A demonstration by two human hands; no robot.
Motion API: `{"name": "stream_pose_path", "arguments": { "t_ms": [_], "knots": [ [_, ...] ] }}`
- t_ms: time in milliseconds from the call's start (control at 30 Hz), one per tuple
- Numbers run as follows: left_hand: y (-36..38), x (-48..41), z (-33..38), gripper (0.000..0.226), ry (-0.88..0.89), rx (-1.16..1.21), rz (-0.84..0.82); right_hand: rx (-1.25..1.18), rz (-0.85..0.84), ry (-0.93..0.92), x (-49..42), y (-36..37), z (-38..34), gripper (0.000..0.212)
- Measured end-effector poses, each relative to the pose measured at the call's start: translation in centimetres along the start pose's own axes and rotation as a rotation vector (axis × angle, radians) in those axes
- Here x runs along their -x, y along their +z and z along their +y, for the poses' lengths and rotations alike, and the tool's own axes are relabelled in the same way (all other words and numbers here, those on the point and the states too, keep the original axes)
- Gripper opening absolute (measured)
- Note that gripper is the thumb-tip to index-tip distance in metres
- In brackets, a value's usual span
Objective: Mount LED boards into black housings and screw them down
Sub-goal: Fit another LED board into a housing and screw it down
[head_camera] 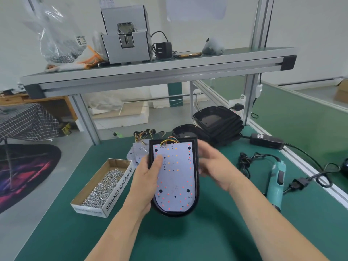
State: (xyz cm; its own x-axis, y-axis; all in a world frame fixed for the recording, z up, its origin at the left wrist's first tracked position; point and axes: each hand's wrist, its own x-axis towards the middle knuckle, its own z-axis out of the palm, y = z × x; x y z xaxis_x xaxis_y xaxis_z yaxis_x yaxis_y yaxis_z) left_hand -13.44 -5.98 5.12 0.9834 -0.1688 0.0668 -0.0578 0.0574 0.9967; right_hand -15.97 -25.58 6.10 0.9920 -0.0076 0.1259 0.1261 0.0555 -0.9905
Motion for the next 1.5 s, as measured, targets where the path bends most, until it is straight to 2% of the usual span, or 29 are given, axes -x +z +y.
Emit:
{"name": "stream_pose_path", "arguments": {
  "t_ms": [100, 200, 267, 367, 467, 533, 567, 667, 733, 767, 833, 900, 967, 1000, 1067, 1133, 1200, 1367, 1500],
  "knots": [
    [0.0, 0.2, -0.1, 0.021, -0.016, 0.029, -0.02, 0.05, -0.067, -0.017, 0.2, 0.1, 0.9, 0.044],
    [-0.2, 0.5, -0.1, 0.025, -0.046, 0.065, -0.067, 0.102, -0.134, -0.031, 0.3, 0.4, 1.1, 0.041],
    [-0.2, 0.7, -0.1, 0.034, -0.073, 0.1, -0.097, 0.253, -0.117, -0.01, 0.5, 0.9, 0.9, 0.037],
    [-0.3, 0.8, -0.1, 0.043, -0.091, 0.191, -0.14, 0.598, -0.022, -0.032, 0.4, 1.8, 0.6, 0.045],
    [-0.5, 1.0, -0.4, 0.044, -0.099, 0.252, -0.158, 1.199, -0.1, -0.066, 0.0, 1.7, 0.0, 0.023],
    [-0.7, 1.1, -0.7, 0.041, -0.118, 0.29, -0.144, 1.342, -0.186, -0.059, -0.1, 1.7, -0.2, 0.015],
    [-0.8, 1.1, -0.9, 0.04, -0.126, 0.313, -0.132, 1.325, -0.243, -0.029, -0.2, 1.6, -0.3, 0.008],
    [-0.9, 1.2, -1.3, 0.044, -0.132, 0.329, -0.135, 1.188, -0.372, 0.019, -0.4, 1.1, -0.4, 0.019],
    [-0.6, 1.3, -1.3, 0.046, -0.13, 0.277, -0.118, 1.115, -0.377, 0.042, -0.3, 0.6, -0.4, 0.021],
    [-0.5, 1.2, -1.1, 0.046, -0.12, 0.239, -0.106, 1.003, -0.32, 0.061, -0.3, 0.2, -0.5, 0.026],
    [-0.5, 0.9, -0.5, 0.041, -0.084, 0.185, -0.09, 0.634, -0.109, 0.031, -0.1, -0.5, -0.9, 0.034],
    [-0.8, 0.5, -0.1, 0.028, -0.052, 0.181, -0.046, 0.29, 0.104, -0.007, -0.1, -1.3, -1.4, 0.027],
    [-1.0, 0.3, 0.1, 0.02, -0.03, 0.162, -0.004, 0.07, 0.117, 0.03, 0.1, -1.1, -2.1, 0.021],
    [-0.9, 0.4, 0.0, 0.018, -0.017, 0.144, 0.012, 0.057, 0.08, 0.029, 0.3, -0.8, -2.3, 0.027],
    [-0.6, 0.7, -0.2, 0.016, 0.017, 0.096, 0.043, 0.235, 0.063, -0.025, 0.6, 0.4, -2.1, 0.025],
    [-0.2, 1.0, -0.3, 0.019, 0.055, 0.039, 0.055, 0.498, 0.202, -0.083, 0.6, 1.4, -1.5, 0.012],
    [0.0, 1.2, -0.3, 0.015, 0.085, -0.018, 0.06, 0.58, 0.307, -0.095, 0.5, 2.0, -0.9, 0.009],
    [-0.1, 1.5, -0.1, 0.016, 0.106, -0.02, 0.06, 0.485, 0.296, -0.107, 1.0, 2.8, 0.3, 0.003],
    [-0.1, 1.5, -0.1, 0.023, 0.146, -0.041, 0.117, 0.267, 0.229, -0.063, 1.3, 3.1, 0.4, 0.011]
  ]
}}
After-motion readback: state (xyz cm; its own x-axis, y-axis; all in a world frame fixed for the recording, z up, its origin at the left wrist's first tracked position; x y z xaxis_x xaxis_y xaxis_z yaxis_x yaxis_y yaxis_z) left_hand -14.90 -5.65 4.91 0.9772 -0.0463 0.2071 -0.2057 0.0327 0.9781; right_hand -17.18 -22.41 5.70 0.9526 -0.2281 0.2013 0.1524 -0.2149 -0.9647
